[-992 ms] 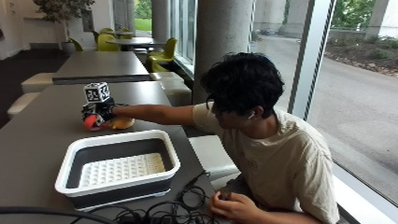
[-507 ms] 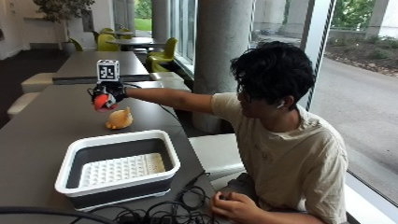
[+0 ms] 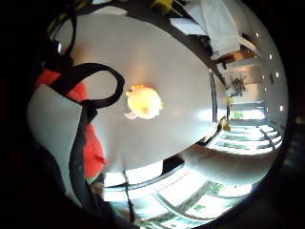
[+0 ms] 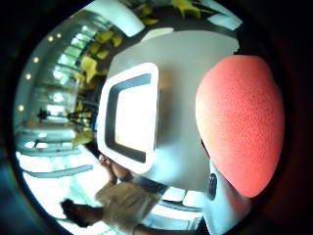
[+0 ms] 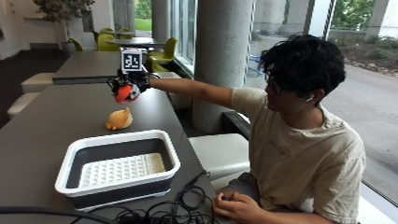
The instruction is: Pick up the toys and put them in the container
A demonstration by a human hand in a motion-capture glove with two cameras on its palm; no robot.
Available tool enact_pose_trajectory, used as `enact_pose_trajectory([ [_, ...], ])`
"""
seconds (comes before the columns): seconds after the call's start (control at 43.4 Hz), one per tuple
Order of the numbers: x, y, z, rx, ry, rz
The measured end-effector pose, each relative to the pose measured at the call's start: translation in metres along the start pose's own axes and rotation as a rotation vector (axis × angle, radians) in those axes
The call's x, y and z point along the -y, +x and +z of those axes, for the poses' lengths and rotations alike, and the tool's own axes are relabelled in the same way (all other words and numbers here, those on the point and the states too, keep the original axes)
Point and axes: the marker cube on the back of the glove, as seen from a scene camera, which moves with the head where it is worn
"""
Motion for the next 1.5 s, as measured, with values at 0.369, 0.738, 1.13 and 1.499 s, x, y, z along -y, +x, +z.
enact_pose_trajectory([
  [0.369,0.007,-0.126,-0.026,-0.058,0.028,-0.193],
  [0.738,0.046,-0.253,-0.011,-0.028,0.051,-0.333],
  [1.13,0.049,-0.283,0.013,-0.093,-0.146,-0.359],
  [1.499,0.033,-0.256,-0.012,-0.040,-0.069,-0.368],
])
